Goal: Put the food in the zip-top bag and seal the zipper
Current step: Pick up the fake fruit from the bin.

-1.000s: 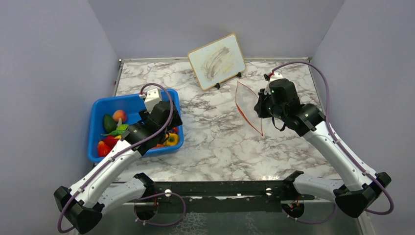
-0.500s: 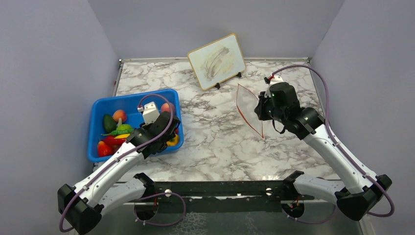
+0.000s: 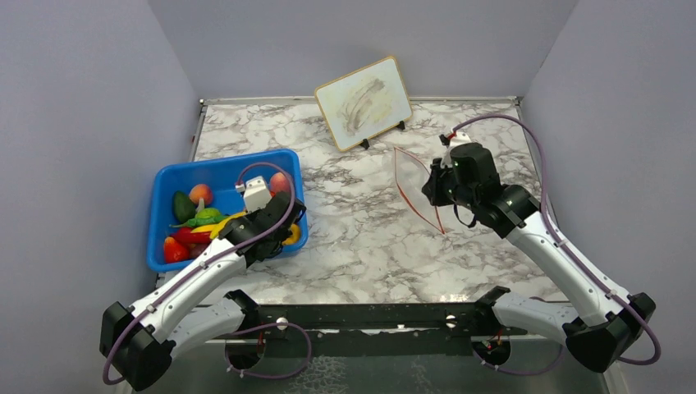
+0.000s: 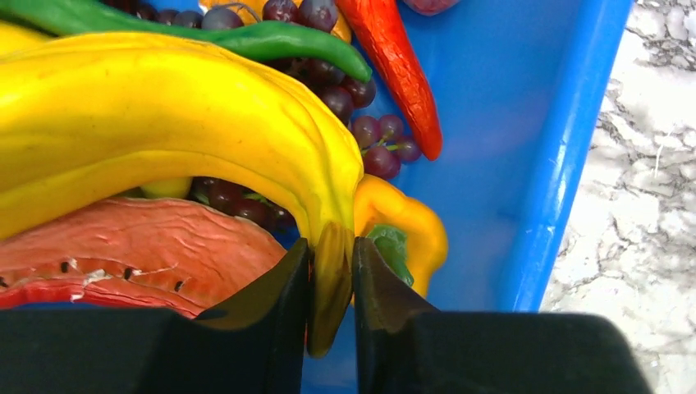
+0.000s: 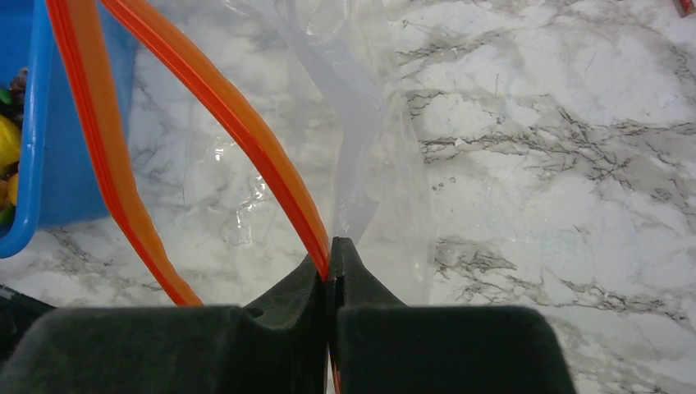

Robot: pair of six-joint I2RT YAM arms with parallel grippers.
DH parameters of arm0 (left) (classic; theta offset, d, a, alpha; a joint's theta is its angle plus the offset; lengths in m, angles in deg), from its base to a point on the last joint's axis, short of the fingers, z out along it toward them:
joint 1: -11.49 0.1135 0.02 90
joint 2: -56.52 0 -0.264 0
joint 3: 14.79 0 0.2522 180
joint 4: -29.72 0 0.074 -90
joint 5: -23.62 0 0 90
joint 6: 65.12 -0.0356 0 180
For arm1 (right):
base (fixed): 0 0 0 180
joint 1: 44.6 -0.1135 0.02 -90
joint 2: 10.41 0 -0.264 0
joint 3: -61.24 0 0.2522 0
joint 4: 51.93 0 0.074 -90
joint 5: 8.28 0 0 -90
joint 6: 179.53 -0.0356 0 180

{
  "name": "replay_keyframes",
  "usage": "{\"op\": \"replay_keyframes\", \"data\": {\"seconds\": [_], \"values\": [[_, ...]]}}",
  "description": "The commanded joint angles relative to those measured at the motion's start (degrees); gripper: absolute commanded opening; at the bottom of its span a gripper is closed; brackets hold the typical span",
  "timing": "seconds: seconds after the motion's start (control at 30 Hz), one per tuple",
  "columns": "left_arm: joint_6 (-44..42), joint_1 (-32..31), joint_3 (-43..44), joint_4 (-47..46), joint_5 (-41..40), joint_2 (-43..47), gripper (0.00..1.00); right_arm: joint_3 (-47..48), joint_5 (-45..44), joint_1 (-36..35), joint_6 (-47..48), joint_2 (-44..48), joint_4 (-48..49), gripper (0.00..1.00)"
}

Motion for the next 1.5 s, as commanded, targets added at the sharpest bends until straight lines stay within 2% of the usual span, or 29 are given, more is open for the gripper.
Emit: {"op": "replay_keyframes", "data": {"seconds": [0.0,0.07,0.43,0.73,0.87,1.1,1.3,1.47], "values": [[-1.38,0.16,2.36,-1.31,0.52,2.87,0.12,-3.23,4.29,0.21,-0.67,1.31,6.31,0.01],[-2.66,0.18,4.15,-1.21,-0.10,4.35,0.00,-5.39,5.13,0.21,-1.29,1.65,7.82,0.01],[-7.39,0.18,9.23,-1.27,0.05,13.22,0.00,-7.80,9.01,0.21,-4.17,2.17,12.68,0.01],[-13.12,0.17,18.71,-1.74,10.03,12.76,0.00,-9.20,9.31,0.25,-8.18,0.64,15.53,0.01],[-16.08,0.18,19.54,-5.34,17.01,14.11,0.00,-8.73,9.19,0.21,-9.83,0.20,16.24,0.01],[-17.10,0.18,15.04,-16.41,31.48,19.43,0.00,-9.14,11.50,0.22,-14.46,1.27,19.59,0.01],[-20.66,0.14,12.63,-24.98,44.22,20.09,0.00,-10.85,15.01,0.21,-18.50,1.87,22.47,0.01],[-19.13,0.18,10.01,-35.32,56.38,20.41,0.00,-12.38,17.32,0.21,-19.47,1.84,24.80,0.01]]}}
